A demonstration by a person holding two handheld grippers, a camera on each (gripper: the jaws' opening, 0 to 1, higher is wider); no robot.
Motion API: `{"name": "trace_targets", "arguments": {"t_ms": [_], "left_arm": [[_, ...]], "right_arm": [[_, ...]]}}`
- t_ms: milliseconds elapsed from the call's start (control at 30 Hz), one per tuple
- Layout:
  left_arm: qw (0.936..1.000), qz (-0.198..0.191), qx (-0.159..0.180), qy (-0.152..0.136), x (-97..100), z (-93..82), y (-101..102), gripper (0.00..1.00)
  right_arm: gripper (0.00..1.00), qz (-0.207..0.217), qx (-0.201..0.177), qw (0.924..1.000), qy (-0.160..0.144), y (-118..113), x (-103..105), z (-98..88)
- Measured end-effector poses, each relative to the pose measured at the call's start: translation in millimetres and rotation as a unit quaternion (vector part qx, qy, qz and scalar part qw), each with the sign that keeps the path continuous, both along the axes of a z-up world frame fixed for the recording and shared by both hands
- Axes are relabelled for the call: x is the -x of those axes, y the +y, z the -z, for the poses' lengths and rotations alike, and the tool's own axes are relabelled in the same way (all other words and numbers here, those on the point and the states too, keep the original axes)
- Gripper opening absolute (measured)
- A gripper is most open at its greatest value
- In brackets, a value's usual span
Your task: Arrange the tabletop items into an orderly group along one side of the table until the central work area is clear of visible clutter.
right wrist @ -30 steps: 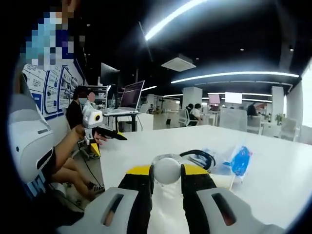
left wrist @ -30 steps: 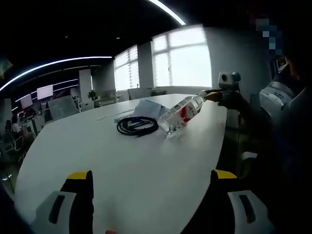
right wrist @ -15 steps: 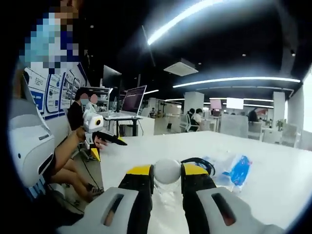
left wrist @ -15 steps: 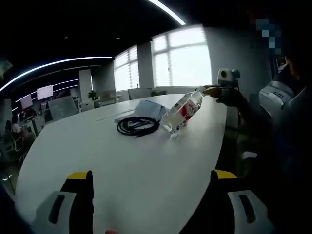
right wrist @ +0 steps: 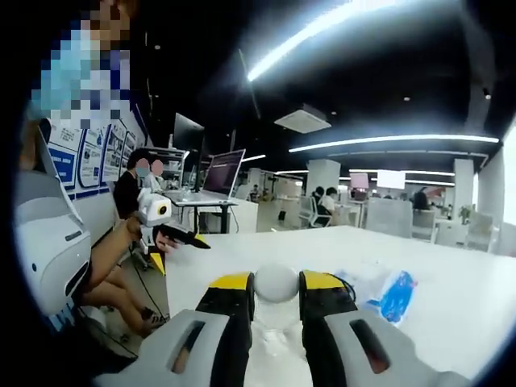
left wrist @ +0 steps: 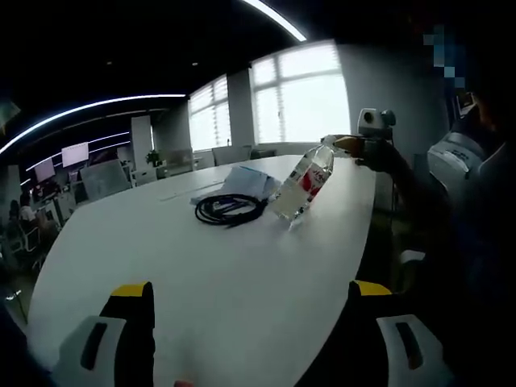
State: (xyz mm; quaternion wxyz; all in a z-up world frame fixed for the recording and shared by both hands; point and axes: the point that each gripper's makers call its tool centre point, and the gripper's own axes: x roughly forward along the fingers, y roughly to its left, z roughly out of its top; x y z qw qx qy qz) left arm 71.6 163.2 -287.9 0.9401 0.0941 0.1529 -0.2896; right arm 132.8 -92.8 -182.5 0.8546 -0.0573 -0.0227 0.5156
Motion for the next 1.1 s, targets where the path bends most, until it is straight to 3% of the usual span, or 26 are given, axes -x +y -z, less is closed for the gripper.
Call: {"name": "trace_targets", "arguments": {"t_ms": [500, 1100], "left_arm": [[1.0000, -0.001, 0.002, 0.001, 1.7, 1.9, 0.8, 1.00], [1.0000, -0.004, 0.001, 0.000, 2.7, 2.0, 3.0, 1.00]], "right_arm": [[0.19, -0.012, 0.003, 0.9998, -0.019, 11.5, -6.7, -20.7], [0.19, -0.047, 0.048, 0.9978, -0.001, 48.3, -24.9, -24.4]]}}
